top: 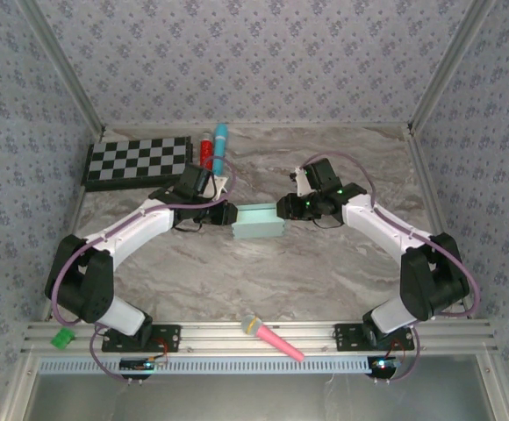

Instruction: Fold the paper box

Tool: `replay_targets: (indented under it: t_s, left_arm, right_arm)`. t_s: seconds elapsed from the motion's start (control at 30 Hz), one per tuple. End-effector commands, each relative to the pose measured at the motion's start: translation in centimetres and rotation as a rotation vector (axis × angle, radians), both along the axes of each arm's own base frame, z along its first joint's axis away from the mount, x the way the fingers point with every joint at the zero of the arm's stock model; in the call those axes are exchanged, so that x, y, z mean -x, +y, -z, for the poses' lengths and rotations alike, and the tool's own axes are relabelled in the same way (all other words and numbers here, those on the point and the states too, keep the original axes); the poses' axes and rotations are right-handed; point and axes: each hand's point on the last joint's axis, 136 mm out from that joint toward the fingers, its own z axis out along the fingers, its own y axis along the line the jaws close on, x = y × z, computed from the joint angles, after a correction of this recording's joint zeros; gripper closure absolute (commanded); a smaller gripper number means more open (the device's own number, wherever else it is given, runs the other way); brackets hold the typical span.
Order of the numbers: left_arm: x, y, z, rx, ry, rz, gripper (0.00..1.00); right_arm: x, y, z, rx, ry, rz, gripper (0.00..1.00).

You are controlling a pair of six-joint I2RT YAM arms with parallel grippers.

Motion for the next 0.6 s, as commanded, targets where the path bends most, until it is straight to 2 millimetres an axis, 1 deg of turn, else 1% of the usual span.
replay_targets:
  t_s: [0.0, 0.1, 0.27, 0.57]
  left_arm:
    - [0.1, -0.7, -1.0, 0.014, -0.012, 0.014, 0.72]
    - [0.0, -0.6, -1.3, 0.012, -0.023, 0.010, 0.72]
    - [-0.1, -0.6, -1.4, 0.012, -0.025, 0.006, 0.72]
    - [-0.1, -0.6, -1.2, 0.010, -0.020, 0.006, 0.72]
  right_arm:
    - [0.2, 0.2, -0.4, 0.023, 0.001, -0.014, 0.65]
    - [0.3, -0.5, -0.1, 0.065, -0.001, -0.005, 0.65]
    - [0.7, -0.9, 0.0, 0.092, 0.003, -0.008, 0.66]
    - [0.7, -0.3, -1.0, 0.076, -0.013, -0.020, 0.73]
